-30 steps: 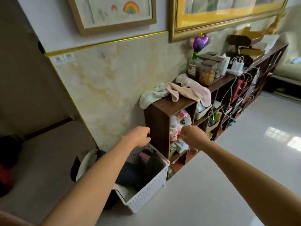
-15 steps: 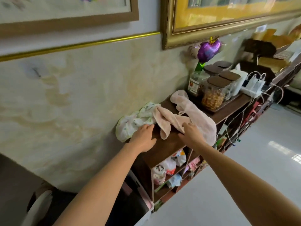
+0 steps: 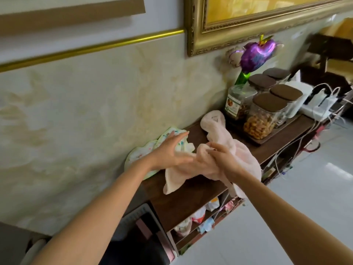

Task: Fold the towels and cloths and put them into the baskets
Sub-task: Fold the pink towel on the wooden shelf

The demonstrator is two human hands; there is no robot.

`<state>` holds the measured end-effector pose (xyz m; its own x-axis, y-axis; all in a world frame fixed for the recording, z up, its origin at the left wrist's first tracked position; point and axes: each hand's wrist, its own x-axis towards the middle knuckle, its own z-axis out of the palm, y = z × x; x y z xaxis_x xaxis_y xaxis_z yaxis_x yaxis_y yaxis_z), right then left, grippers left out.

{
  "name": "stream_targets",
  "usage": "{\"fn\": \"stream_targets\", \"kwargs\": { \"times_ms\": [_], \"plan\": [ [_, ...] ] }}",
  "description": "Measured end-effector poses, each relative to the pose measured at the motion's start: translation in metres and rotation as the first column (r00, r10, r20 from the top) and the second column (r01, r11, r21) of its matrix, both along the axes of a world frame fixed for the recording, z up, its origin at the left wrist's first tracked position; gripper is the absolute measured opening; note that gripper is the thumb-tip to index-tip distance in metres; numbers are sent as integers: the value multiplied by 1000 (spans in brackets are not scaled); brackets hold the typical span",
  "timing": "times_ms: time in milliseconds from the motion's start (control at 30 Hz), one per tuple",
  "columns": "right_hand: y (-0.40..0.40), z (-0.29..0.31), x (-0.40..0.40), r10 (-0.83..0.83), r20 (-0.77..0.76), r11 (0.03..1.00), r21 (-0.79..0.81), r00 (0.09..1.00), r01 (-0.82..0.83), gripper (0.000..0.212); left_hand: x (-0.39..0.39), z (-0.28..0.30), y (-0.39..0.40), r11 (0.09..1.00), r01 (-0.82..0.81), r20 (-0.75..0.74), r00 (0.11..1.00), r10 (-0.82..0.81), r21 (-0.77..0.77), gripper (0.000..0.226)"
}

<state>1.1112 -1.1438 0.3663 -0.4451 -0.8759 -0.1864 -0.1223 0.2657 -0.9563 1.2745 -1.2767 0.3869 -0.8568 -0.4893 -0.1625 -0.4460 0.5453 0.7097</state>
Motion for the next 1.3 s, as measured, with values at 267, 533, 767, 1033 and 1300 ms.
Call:
{"fn": "stream_targets", "kwargs": {
  "times_ms": [267, 533, 767, 1033, 1300],
  "plan": [
    [28, 40, -12, -172, 424, 979, -30, 889, 203, 36, -27, 13, 21, 792, 198, -85, 979, -183, 578, 51],
    [44, 68, 6, -89, 95, 989, -107, 992, 99, 17, 4, 45, -10, 744, 190, -246, 969, -36, 640, 25],
    [23, 65, 1, 113, -694, 968, 238, 711, 78, 15, 21, 52, -58, 922, -27, -246, 960, 131, 386, 21],
    [-4, 118, 18, -425, -741, 905, -355, 519, 234, 20, 16, 135, -55, 977, -172, -627, 750, 211, 124, 15],
    [32, 40, 32, 447, -721, 879, 463, 530, -111, 27, 71, 40, -38, 950, 295, 182, 933, -309, 101, 48]
  ]
}}
